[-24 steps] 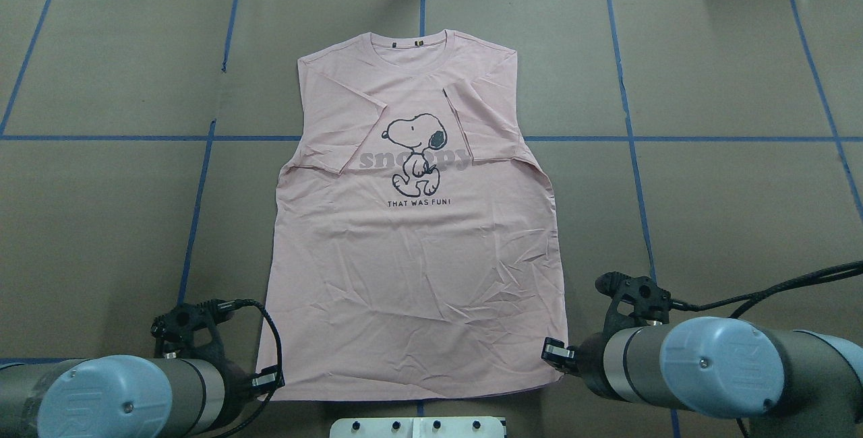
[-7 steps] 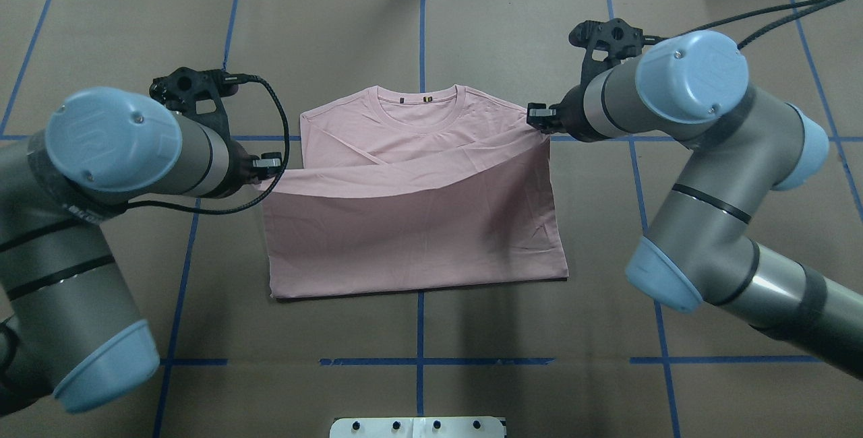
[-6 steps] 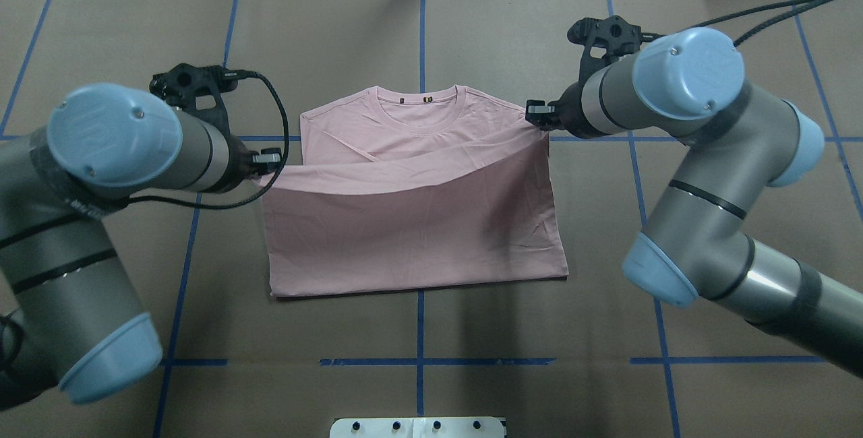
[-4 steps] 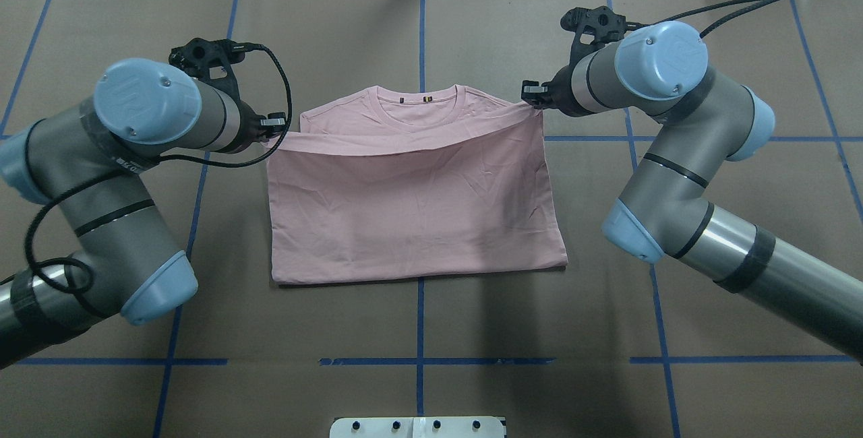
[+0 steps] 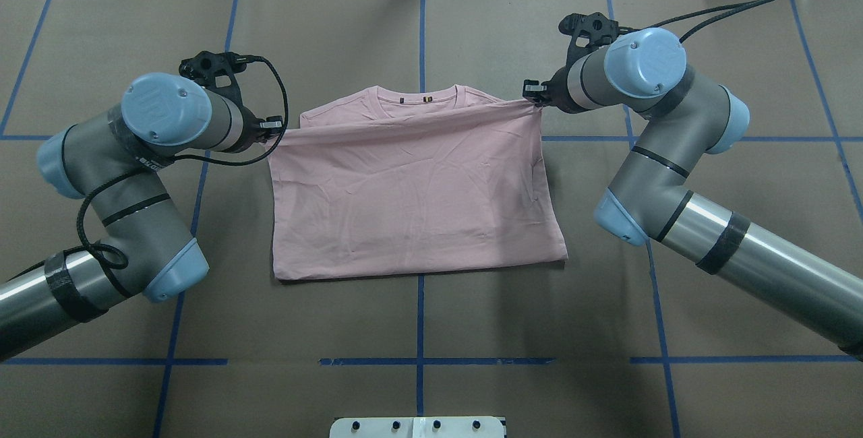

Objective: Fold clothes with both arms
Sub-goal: 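Lower the hem at the collar and open both grippers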

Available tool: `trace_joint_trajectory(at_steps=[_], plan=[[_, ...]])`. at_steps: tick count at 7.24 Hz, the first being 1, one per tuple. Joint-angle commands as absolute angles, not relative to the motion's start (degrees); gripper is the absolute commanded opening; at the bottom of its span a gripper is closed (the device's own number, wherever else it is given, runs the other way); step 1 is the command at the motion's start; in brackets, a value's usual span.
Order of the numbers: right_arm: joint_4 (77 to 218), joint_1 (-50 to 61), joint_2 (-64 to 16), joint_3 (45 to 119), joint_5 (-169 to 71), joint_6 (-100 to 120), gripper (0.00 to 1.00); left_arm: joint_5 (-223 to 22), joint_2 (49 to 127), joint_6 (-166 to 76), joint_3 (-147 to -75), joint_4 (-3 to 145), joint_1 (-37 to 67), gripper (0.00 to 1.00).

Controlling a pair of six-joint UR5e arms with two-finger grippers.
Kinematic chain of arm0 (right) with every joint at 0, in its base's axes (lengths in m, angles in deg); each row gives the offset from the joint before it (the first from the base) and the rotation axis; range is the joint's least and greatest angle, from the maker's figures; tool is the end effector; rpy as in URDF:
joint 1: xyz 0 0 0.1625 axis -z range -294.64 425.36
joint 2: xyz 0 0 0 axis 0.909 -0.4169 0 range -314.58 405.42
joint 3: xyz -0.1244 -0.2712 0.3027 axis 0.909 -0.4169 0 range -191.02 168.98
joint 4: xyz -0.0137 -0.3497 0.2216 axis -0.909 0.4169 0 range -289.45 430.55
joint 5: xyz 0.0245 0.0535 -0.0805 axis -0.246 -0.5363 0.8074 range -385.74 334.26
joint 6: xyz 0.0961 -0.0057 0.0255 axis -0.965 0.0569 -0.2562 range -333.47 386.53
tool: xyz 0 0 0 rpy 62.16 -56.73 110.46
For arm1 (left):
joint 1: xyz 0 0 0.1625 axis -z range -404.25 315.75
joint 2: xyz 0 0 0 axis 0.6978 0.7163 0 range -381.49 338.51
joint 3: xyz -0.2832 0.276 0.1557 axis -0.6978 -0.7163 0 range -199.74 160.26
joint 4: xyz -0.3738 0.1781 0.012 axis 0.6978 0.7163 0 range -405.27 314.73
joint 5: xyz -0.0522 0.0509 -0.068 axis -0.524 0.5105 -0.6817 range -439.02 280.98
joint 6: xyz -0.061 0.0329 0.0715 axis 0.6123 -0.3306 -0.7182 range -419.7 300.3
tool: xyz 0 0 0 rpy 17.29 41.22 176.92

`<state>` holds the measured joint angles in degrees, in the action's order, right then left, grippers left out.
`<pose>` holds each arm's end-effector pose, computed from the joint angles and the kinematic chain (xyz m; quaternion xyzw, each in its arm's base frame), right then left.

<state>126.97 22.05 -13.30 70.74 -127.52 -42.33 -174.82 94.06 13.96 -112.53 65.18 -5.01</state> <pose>-0.4449 -0.5746 0.3426 0.1752 -0.4473 0.1206 0.8687 0.4401 -0.5183 0.3500 0.1515 0.3864 -0.1601 0.8956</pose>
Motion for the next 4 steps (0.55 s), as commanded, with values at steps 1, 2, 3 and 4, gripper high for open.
trace_joint_trajectory(at_steps=[1,2,3,4], plan=[[126.89,22.12,-12.6,70.45,-127.51,-42.55,0.0,-175.0,95.13,14.04,-111.85,65.47,-5.05,0.0],[126.89,22.21,-12.5,70.54,-127.51,-42.55,0.0,-175.0,95.49,14.04,-111.85,65.47,-5.05,0.0],[126.89,22.29,-12.42,70.54,-127.51,-42.99,0.0,-175.08,95.75,14.12,-111.85,65.64,-5.14,0.0],[126.89,22.64,-12.42,70.72,-127.6,-42.99,0.0,-175.08,96.19,14.3,-111.94,65.64,-5.23,0.0]])
